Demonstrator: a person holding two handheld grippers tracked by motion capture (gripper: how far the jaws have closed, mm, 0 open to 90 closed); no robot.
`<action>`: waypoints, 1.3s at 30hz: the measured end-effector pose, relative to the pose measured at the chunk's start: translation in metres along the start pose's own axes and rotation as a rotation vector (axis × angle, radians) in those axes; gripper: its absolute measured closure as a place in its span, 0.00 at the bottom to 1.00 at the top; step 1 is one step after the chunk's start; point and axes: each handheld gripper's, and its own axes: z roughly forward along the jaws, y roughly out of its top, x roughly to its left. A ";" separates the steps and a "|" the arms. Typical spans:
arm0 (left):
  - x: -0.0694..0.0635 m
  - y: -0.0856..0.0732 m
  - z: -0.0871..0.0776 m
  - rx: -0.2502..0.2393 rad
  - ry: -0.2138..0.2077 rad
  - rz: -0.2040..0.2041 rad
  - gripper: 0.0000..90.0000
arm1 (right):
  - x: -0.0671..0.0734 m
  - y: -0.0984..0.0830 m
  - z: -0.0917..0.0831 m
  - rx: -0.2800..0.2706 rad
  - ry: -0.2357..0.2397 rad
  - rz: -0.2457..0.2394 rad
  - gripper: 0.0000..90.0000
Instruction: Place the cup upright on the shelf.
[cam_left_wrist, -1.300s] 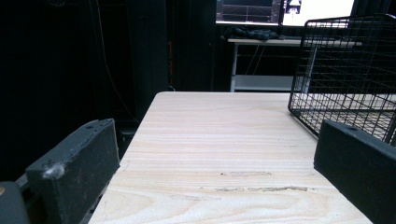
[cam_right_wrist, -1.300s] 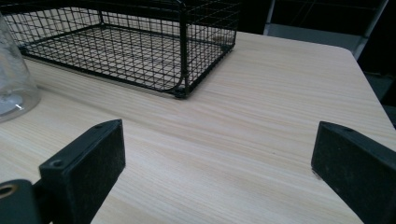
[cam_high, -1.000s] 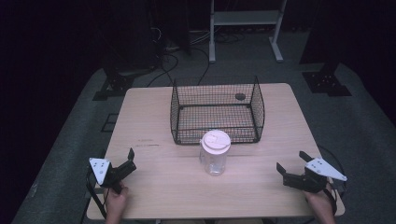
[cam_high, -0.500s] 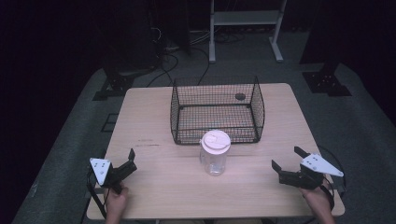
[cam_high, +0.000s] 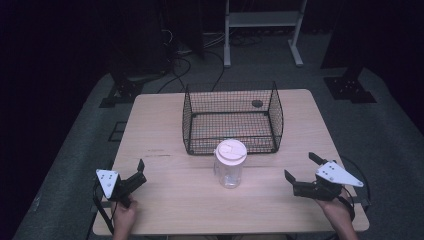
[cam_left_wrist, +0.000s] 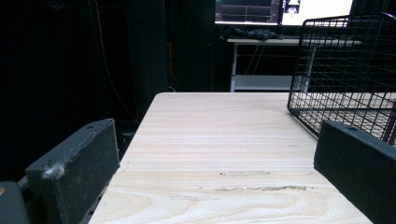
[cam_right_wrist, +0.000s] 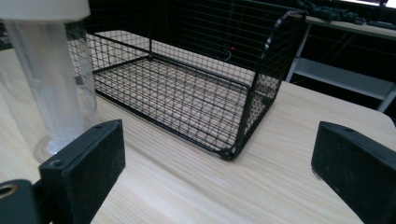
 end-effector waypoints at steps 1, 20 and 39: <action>0.000 0.000 0.000 0.000 0.000 0.000 0.00 | 0.002 0.002 0.001 -0.002 0.007 -0.006 0.03; 0.000 0.000 0.000 -0.001 0.000 -0.001 0.00 | 0.025 0.019 0.012 -0.017 0.094 -0.060 0.03; 0.000 0.000 0.000 -0.002 -0.003 0.001 0.00 | 0.061 0.037 0.027 -0.057 0.210 -0.121 0.03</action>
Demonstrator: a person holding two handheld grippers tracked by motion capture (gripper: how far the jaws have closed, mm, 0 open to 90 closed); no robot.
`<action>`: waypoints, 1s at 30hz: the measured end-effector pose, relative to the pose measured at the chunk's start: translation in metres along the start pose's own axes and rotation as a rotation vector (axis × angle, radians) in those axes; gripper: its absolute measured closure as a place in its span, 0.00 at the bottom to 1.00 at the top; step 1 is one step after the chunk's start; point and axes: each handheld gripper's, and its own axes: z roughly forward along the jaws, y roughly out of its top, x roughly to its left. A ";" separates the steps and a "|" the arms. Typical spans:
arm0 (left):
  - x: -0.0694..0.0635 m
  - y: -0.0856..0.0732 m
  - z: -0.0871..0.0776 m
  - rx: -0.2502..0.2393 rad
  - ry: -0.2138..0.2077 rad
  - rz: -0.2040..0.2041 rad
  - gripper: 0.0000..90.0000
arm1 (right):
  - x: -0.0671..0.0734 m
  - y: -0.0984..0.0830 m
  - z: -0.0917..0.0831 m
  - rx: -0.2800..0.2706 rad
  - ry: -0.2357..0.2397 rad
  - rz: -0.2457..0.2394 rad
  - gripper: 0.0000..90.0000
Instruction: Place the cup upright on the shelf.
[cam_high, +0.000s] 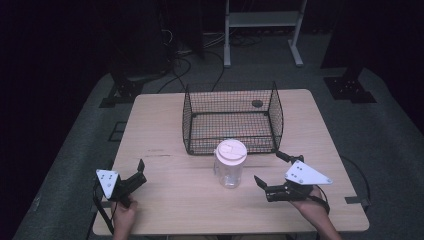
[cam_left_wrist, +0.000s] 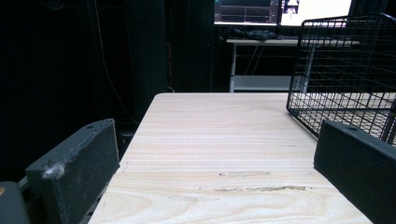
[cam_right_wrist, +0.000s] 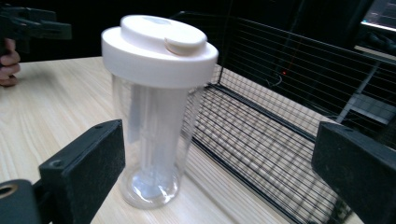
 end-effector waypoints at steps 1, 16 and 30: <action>0.000 0.000 0.000 0.000 0.000 0.000 0.00 | 0.000 0.000 0.000 0.000 0.000 0.000 0.03; 0.000 0.000 0.000 0.000 -0.001 -0.001 0.00 | 0.010 0.009 0.025 -0.001 0.040 -0.025 0.03; 0.000 0.000 0.000 0.000 -0.001 -0.001 0.00 | 0.017 0.015 0.043 -0.007 0.069 -0.029 0.03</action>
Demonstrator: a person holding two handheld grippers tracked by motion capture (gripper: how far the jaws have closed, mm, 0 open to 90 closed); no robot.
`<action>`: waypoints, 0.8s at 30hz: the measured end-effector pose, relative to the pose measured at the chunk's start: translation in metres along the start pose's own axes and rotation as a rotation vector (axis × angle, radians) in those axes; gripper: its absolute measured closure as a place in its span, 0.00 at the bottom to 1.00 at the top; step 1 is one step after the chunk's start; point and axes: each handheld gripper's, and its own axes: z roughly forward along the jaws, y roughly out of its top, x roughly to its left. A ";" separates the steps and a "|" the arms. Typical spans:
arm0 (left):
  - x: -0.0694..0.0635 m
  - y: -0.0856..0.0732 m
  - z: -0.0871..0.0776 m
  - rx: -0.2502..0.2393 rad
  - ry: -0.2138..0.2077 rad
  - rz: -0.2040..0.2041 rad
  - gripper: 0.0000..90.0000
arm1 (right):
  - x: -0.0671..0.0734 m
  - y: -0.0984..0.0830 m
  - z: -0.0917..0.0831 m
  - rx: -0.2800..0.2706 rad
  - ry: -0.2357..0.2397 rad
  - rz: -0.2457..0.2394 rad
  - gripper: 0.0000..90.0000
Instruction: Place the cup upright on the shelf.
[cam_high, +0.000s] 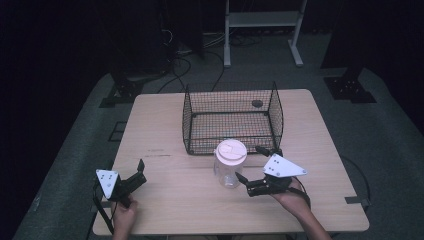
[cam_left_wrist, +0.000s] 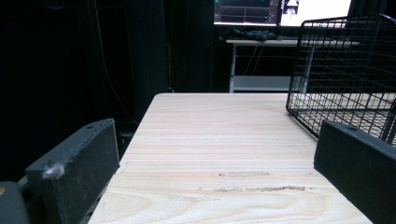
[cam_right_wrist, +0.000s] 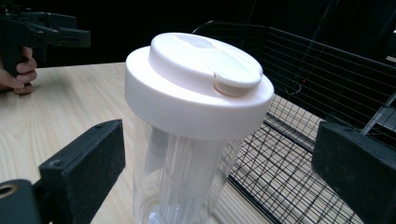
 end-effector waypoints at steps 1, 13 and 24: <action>0.000 0.000 0.000 0.000 0.000 0.000 0.00 | 0.000 0.000 0.001 0.000 -0.001 0.000 0.03; 0.000 0.000 0.000 -0.001 0.000 -0.002 0.00 | 0.003 0.007 0.017 -0.016 0.005 0.009 0.02; 0.000 0.000 0.000 -0.002 -0.002 -0.003 0.00 | 0.008 0.010 0.039 -0.032 0.021 0.012 0.03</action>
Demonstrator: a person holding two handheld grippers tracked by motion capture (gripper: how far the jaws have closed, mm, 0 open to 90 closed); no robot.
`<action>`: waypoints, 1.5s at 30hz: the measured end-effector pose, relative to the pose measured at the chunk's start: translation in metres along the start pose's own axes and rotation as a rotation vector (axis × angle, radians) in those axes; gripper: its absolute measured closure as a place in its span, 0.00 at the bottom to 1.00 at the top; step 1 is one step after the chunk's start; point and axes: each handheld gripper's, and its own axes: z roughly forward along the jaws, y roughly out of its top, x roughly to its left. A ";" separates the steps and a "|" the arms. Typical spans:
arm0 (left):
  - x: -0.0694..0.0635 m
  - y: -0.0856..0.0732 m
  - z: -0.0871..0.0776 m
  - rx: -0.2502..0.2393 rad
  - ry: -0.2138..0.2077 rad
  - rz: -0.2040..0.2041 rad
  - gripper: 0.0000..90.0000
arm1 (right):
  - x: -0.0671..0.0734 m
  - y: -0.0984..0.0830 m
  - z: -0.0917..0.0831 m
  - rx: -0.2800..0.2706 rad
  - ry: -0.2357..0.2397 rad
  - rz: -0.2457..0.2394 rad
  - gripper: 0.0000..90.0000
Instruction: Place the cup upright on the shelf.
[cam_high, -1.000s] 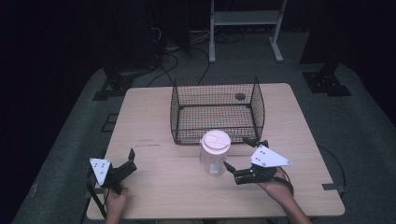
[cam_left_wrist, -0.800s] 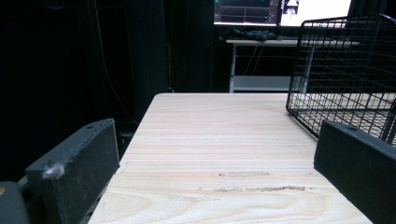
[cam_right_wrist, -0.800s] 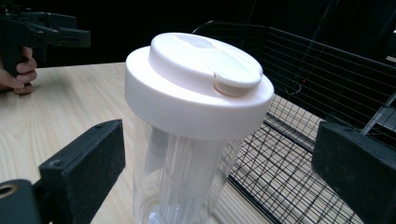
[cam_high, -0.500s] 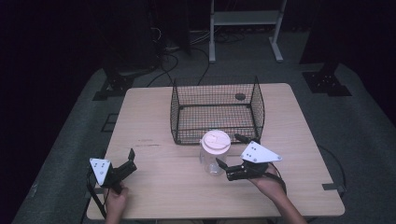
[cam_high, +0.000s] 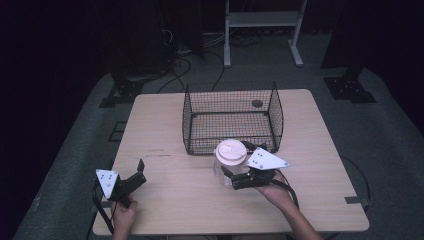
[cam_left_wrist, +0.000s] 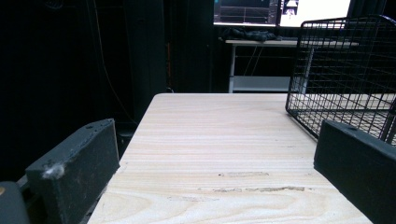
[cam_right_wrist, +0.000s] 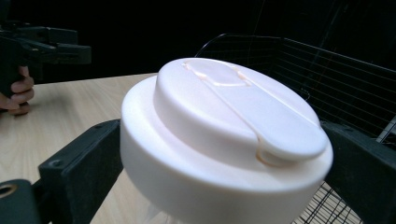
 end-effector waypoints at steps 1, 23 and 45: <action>0.000 0.000 0.000 0.000 0.000 0.000 0.00 | 0.000 0.000 0.000 0.000 0.000 0.000 0.03; 0.000 0.000 0.000 -0.001 -0.002 0.000 0.00 | 0.004 0.000 0.006 0.035 -0.051 -0.014 0.04; 0.000 0.000 0.000 -0.001 -0.001 0.000 0.00 | -0.004 0.037 -0.004 0.008 -0.090 -0.058 0.04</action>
